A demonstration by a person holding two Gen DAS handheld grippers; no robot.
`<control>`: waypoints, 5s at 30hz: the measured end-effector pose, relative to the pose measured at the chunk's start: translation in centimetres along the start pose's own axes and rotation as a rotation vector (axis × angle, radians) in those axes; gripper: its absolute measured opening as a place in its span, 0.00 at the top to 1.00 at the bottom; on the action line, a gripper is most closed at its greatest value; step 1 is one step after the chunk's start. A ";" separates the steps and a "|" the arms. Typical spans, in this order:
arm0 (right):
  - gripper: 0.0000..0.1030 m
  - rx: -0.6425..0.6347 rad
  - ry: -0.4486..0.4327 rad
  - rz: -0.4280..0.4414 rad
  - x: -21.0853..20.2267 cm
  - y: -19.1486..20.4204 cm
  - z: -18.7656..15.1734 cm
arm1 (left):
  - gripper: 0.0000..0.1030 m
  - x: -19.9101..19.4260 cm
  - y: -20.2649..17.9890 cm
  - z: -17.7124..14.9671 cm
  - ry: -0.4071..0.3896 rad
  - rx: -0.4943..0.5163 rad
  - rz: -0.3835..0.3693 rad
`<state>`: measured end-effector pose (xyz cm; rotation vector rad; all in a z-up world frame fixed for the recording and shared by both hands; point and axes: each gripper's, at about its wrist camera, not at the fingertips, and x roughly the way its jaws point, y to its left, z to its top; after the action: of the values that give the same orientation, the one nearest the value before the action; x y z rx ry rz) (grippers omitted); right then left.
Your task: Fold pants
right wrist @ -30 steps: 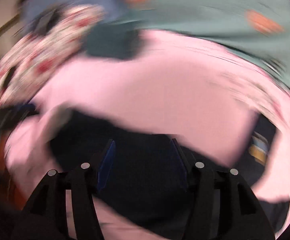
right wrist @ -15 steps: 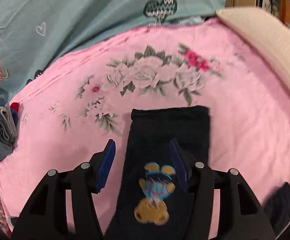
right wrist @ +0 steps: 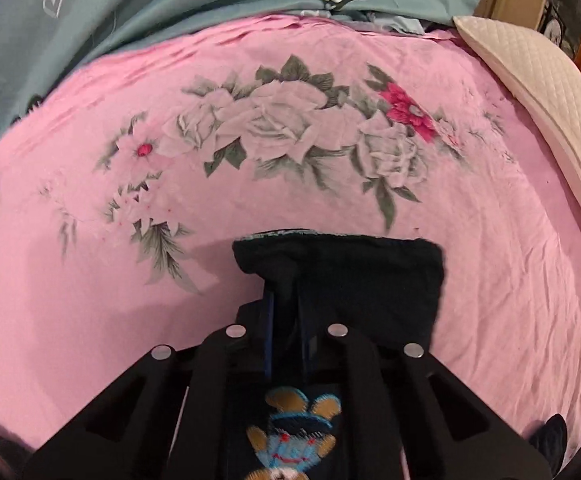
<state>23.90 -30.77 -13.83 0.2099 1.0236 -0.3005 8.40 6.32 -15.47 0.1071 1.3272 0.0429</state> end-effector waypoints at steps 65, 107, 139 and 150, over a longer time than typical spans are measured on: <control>0.49 -0.116 0.089 0.820 -12.9 -7.6 -10.0 | 0.02 -1.4 -5.6 -2.9 -0.031 0.050 0.052; 0.42 -0.374 0.802 1.226 1.2 15.1 -8.8 | 0.02 -0.7 -3.9 -4.2 -0.149 0.167 -0.096; 0.40 0.254 0.072 0.681 -16.1 -14.5 -16.1 | 0.02 -4.9 -4.9 -4.0 -0.284 0.262 -0.083; 0.40 0.609 0.020 0.552 -16.1 -28.5 -25.7 | 0.02 -8.9 -13.7 -2.7 -0.352 0.427 -0.124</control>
<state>-14.30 -47.19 -13.88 1.0275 0.8304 -0.0956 3.26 -7.94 -8.89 0.3767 0.9715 -0.3517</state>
